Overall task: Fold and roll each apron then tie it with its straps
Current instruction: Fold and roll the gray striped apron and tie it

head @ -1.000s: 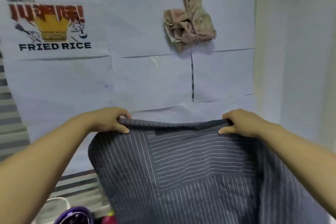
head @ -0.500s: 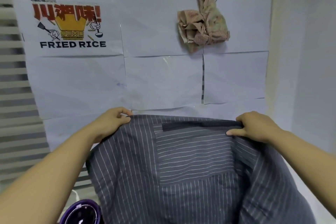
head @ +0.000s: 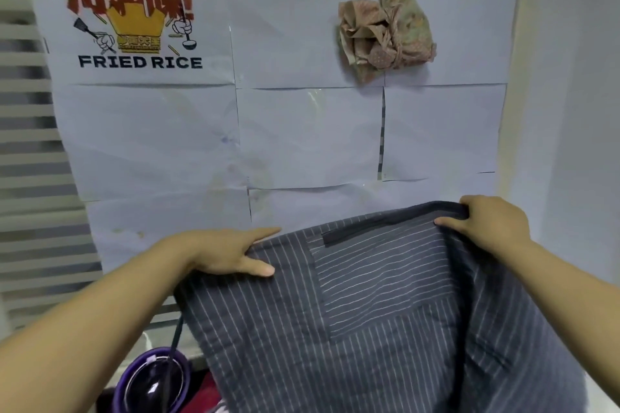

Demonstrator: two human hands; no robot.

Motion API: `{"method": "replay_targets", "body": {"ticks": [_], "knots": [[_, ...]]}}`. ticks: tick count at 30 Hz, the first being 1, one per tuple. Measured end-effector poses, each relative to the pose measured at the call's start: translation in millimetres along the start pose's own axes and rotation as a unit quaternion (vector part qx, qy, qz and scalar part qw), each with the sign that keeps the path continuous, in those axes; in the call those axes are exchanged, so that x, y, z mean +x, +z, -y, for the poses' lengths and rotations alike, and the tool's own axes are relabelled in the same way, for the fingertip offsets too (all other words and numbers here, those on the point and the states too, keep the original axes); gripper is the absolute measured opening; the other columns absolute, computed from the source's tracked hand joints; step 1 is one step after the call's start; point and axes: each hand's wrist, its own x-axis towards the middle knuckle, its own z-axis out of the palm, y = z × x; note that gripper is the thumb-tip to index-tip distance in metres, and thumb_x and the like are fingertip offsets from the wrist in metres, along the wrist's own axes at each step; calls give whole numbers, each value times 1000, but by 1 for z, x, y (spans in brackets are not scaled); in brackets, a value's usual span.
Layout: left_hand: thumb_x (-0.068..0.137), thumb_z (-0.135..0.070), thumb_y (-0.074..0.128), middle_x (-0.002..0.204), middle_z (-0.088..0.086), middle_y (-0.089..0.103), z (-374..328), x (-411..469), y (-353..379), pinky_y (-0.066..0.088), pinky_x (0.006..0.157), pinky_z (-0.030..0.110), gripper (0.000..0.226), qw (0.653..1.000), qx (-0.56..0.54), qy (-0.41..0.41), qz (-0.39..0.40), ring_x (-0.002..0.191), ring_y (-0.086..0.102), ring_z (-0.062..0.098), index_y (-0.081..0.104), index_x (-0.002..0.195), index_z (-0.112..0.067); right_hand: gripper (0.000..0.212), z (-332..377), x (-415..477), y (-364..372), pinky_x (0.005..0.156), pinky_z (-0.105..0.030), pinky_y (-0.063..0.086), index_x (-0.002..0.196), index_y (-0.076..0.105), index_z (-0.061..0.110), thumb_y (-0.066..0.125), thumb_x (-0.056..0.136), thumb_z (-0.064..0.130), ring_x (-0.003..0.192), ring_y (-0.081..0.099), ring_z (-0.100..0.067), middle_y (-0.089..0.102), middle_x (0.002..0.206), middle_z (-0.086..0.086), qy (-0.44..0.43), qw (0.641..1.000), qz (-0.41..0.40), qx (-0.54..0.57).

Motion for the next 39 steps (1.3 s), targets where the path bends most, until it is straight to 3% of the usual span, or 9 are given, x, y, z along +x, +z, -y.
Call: {"method": "replay_targets", "body": {"ticks": [2,8,15,22,24,28,31,36,39], "knots": [[94,-48,47,148,-7,36,1,5,3,31,109,28,65,997,20,34,-68,133,40,17,12,149,-43,51,2,0,0,48,-26,27,67,48,22,56,76,71,67,50,-22,51,64,5,-2,999,-17,-42],[97,-29,51,109,-2,62,28,10,-8,39,82,13,22,963,-51,41,-261,105,57,15,66,112,-23,50,13,-1,-1,45,-26,16,66,49,18,61,75,65,58,41,-22,49,58,1,-113,985,-122,-56],[77,-26,79,94,5,74,79,-5,-4,52,91,40,23,971,-173,-129,-100,91,69,23,70,96,-15,34,31,-3,0,52,-25,18,69,61,14,70,79,45,58,48,-25,59,61,-1,-194,961,-194,-30],[96,-10,53,97,14,70,67,2,11,55,58,27,20,760,-575,-31,-302,73,68,20,62,109,-22,20,22,-4,16,57,-29,28,87,68,10,63,89,30,69,55,-32,68,75,-8,-103,978,-180,-26],[98,-8,50,109,12,66,64,6,11,51,68,28,19,794,-491,-26,-358,87,65,20,60,107,-21,16,25,-6,20,58,-30,30,93,68,11,63,90,25,72,57,-33,69,82,-9,-102,979,-178,-17],[98,-19,51,110,9,68,77,4,2,38,73,30,16,911,-36,-57,-407,102,61,28,61,110,-21,14,30,-8,23,60,-33,37,98,69,11,59,92,19,74,60,-35,70,88,-10,-103,979,-176,2],[94,-35,56,95,-2,69,72,-8,-1,40,66,22,8,939,-40,-31,-340,92,63,19,62,89,-31,21,21,-7,25,63,-33,33,96,68,9,53,96,24,77,58,-35,69,88,-11,-65,985,-157,-4],[60,-90,47,84,-9,71,57,-16,11,52,72,24,70,982,-77,16,-173,76,65,5,70,84,-28,31,13,-5,34,67,-35,28,100,65,8,41,99,28,88,54,-35,68,95,-13,7,993,-104,-50],[70,-89,29,76,-4,64,52,-11,21,46,70,23,69,988,-16,23,-155,71,59,9,59,72,-27,33,17,-5,33,70,-35,27,106,64,8,37,100,27,95,51,-34,67,99,-12,57,994,-68,-57]]}}
